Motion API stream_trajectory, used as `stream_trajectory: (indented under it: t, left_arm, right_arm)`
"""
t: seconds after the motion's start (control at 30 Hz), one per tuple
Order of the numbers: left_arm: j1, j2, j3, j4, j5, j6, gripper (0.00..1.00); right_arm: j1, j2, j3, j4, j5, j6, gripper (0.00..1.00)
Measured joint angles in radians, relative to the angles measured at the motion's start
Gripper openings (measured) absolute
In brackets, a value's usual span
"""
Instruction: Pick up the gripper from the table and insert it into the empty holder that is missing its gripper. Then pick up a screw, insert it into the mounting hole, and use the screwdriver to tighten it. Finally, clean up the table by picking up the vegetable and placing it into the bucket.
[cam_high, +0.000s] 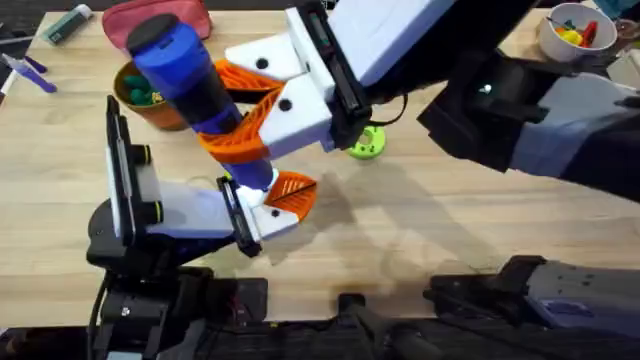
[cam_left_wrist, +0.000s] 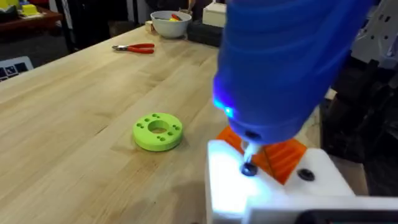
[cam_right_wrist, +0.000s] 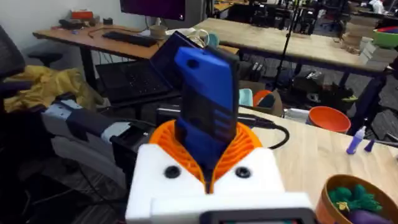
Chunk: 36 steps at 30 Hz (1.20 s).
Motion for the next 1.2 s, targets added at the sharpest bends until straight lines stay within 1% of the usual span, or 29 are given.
stream_trajectory:
  t: [0.87,1.2]
  left_arm:
    - [0.000,0.000,0.000,0.000,0.000,0.000,0.008]
    - [0.000,0.000,0.000,0.000,0.000,0.000,0.008]
  right_arm:
    - [0.010,0.000,0.000,-0.001,-0.001,-0.003,0.024]
    - [0.010,0.000,0.000,-0.034,-0.001,-0.027,0.024]
